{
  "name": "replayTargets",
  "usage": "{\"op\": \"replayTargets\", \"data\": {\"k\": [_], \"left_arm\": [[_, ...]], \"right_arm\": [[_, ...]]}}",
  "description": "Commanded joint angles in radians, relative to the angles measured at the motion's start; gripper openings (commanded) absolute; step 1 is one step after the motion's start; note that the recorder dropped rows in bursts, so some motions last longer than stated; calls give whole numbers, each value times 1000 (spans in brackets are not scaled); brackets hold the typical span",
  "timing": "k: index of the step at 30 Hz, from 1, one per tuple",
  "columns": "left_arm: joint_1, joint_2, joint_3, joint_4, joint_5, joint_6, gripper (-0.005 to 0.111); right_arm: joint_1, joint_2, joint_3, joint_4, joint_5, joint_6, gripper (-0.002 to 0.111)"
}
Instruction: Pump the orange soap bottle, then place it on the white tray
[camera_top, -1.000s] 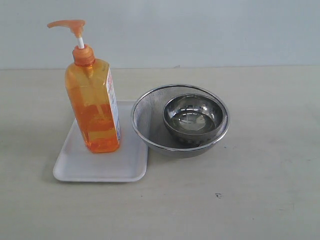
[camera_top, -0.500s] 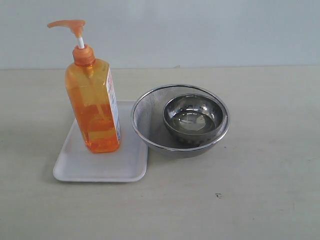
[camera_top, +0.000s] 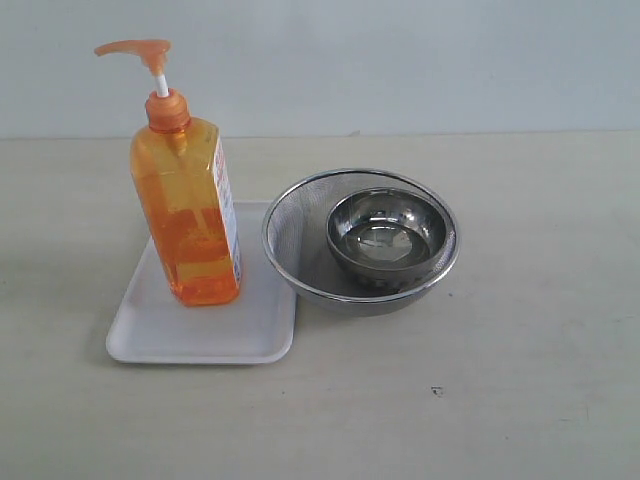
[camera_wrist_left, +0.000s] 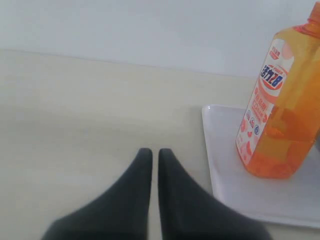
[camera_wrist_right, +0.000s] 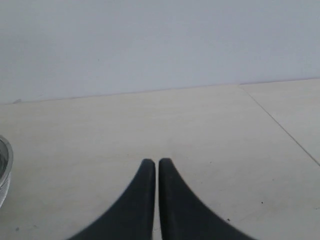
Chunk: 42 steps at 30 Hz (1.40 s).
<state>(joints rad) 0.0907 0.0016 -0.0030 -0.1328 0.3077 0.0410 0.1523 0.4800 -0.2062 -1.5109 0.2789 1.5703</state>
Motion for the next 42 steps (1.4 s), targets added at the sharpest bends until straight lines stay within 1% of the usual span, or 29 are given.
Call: {"op": "replayTargets", "data": {"k": [1, 5, 9, 12, 15, 18, 20, 22, 25, 26, 28, 34, 39, 42], "left_arm": [[-7, -2, 3, 2, -1, 6, 5], [-7, -2, 3, 2, -1, 6, 5], [-7, -2, 3, 2, -1, 6, 5], [-7, -2, 3, 2, -1, 6, 5], [-7, -2, 3, 2, -1, 6, 5], [-7, -2, 3, 2, -1, 6, 5], [-7, -2, 3, 2, -1, 6, 5], [-7, -2, 3, 2, -1, 6, 5], [-7, -2, 3, 2, -1, 6, 5], [-7, -2, 3, 2, -1, 6, 5], [-7, -2, 3, 2, -1, 6, 5], [-7, -2, 3, 2, -1, 6, 5], [-7, -2, 3, 2, -1, 6, 5], [-7, -2, 3, 2, -1, 6, 5]], "right_arm": [[-3, -85, 56, -2, -12, 3, 0], [-3, -206, 80, 15, -22, 50, 0], [-3, -237, 80, 16, -29, 57, 0], [-3, -237, 80, 16, -59, 106, 0], [-3, -237, 81, -5, -165, 66, 0], [-3, -237, 88, 4, -208, 0, 0], [-3, -237, 99, 145, -199, -141, 0], [-3, -237, 104, 358, -183, -322, 0], [-3, -237, 104, 674, -178, -695, 0], [-3, -237, 104, 827, -180, -850, 0], [-3, -237, 104, 988, -180, -1039, 0], [-3, -237, 104, 1142, -181, -1203, 0], [-3, -237, 104, 1420, -181, -1528, 0], [-3, -237, 104, 1511, -181, -1636, 0]]}}
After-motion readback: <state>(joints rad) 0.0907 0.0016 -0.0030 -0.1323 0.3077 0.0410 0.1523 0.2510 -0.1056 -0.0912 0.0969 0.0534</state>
